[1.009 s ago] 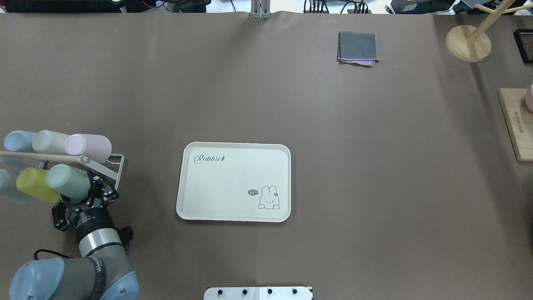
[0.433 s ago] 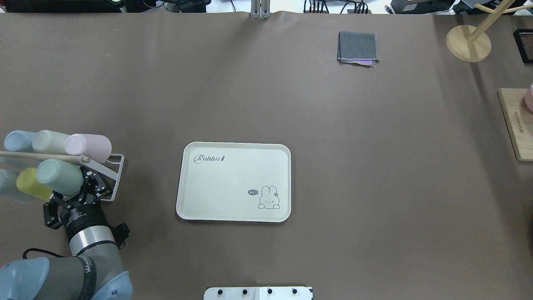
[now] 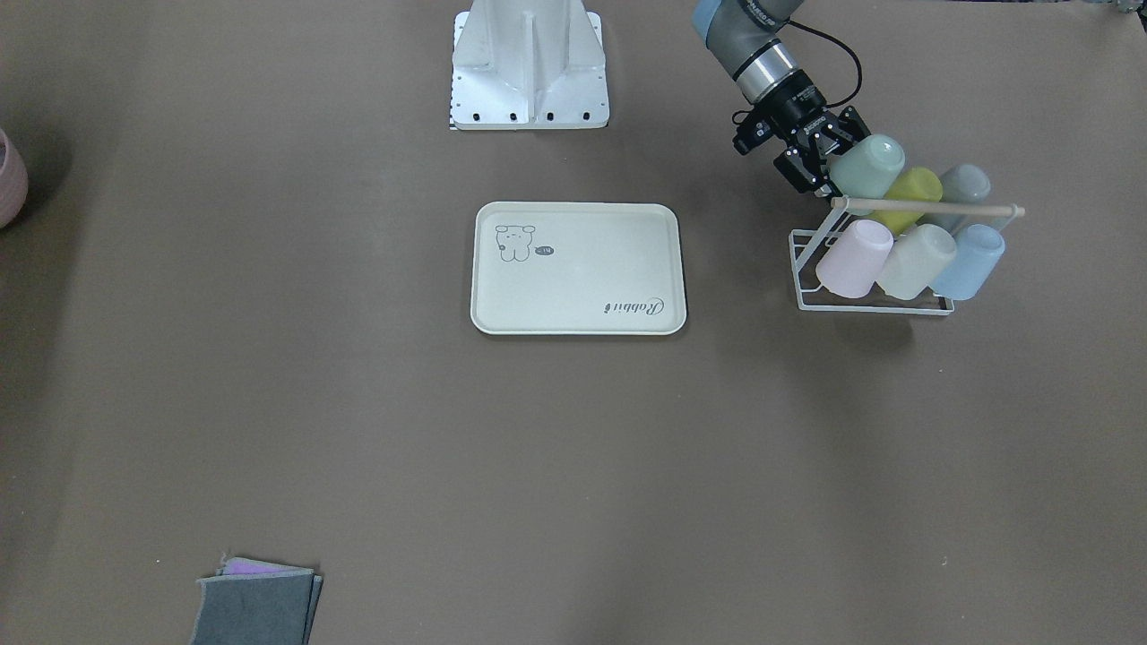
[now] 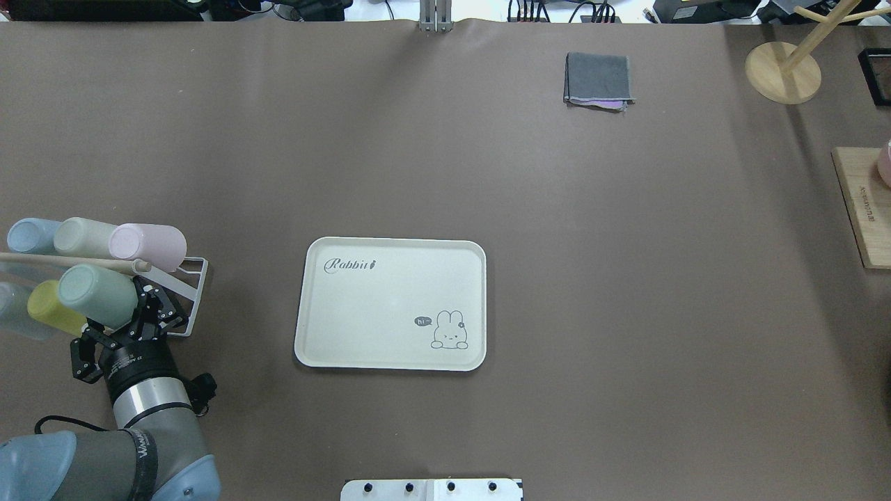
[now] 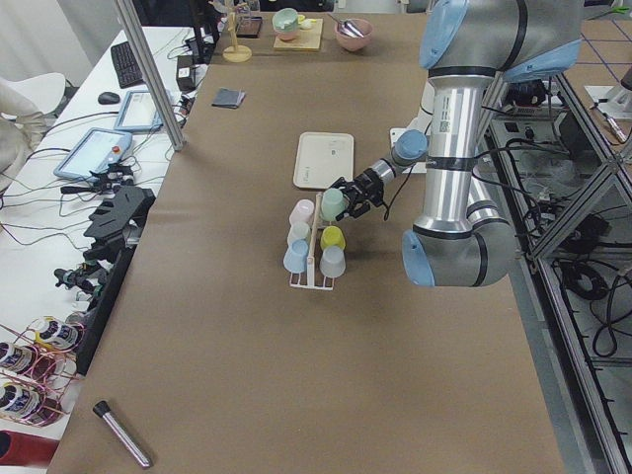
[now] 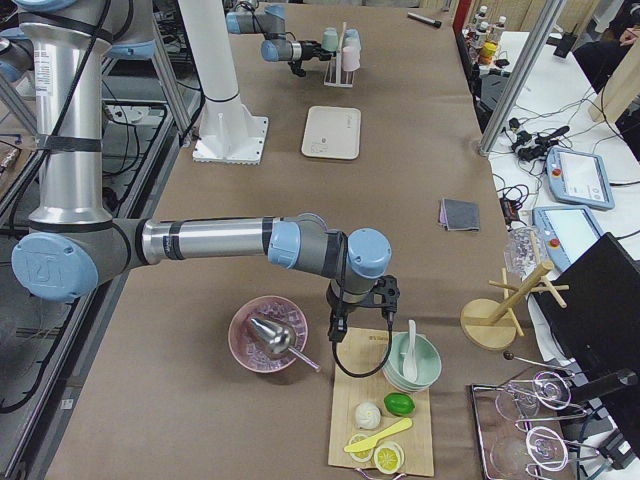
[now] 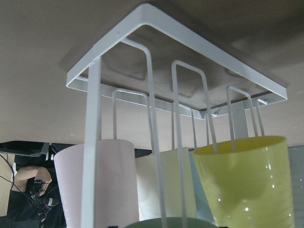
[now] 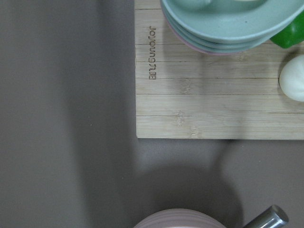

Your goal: Pick up and place green cup on tray

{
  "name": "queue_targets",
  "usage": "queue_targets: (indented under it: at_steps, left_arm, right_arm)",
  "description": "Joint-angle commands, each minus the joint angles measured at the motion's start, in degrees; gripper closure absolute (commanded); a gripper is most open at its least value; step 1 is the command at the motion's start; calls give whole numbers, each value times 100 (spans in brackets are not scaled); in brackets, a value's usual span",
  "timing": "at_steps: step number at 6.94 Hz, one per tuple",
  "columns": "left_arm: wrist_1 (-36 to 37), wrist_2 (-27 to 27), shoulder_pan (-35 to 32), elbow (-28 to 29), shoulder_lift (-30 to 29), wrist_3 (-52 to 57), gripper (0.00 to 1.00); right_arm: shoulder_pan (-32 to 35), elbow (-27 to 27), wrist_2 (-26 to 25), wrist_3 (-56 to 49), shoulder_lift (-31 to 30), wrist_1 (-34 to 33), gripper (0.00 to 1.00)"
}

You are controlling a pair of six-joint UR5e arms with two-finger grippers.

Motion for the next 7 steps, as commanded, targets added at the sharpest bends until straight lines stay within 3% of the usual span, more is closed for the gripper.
queue_targets:
  at_steps: [1,7]
  left_arm:
    - [329,-7,35,-278,-7,-8,27]
    - [806,-50,70,-912,-16,-17,27]
  right_arm:
    - [3,2,20,-2,-11,0,0]
    - [29,2,160,-11,-90,0,0]
